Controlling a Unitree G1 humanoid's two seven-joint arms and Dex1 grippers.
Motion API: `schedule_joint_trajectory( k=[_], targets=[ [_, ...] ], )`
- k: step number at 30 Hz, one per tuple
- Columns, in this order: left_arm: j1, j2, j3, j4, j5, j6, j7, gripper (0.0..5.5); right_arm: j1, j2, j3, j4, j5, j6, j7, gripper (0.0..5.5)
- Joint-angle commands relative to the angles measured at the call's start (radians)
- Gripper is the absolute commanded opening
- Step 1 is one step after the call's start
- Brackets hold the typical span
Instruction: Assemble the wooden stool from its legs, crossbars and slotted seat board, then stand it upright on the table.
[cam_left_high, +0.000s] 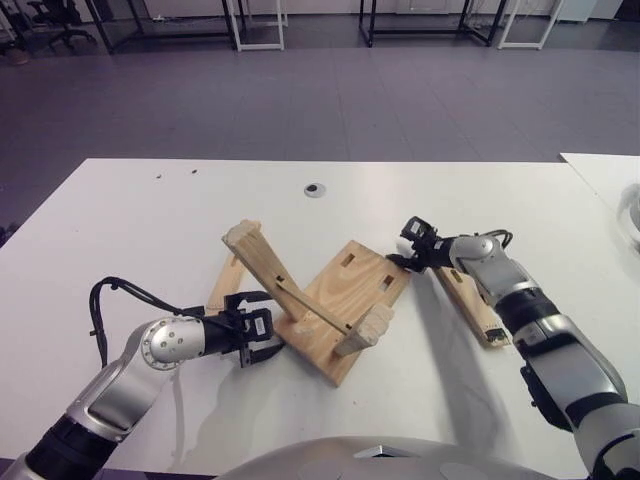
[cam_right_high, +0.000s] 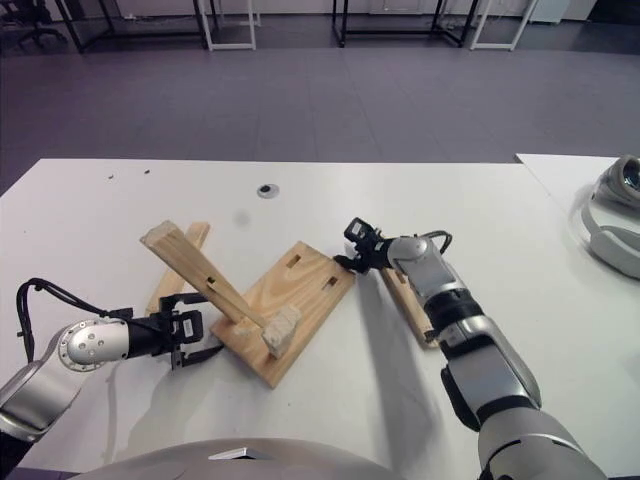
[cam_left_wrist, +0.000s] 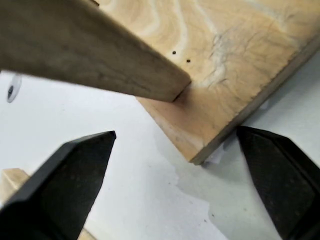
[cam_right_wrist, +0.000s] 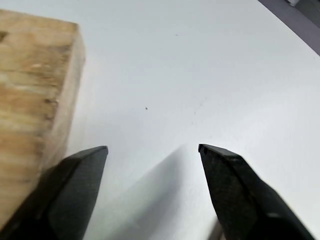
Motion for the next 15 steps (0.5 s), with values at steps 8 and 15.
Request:
schedule_joint_trajectory(
  k=[8, 15],
  targets=[
    [-0.487, -0.287, -0.051, 0.705, 0.118, -0.131, 0.132, 4.48, 0.384, -0.298, -0.181, -0.693, 0.125, 0.171, 0.253, 3.41],
    [-0.212, -0.137, 0.182, 0.3, -0.223, -0.061, -0.074, 4.48, 0.17, -0.087, -0.229, -0.396, 0.058, 0.134, 0.03, 3.41]
  ],
)
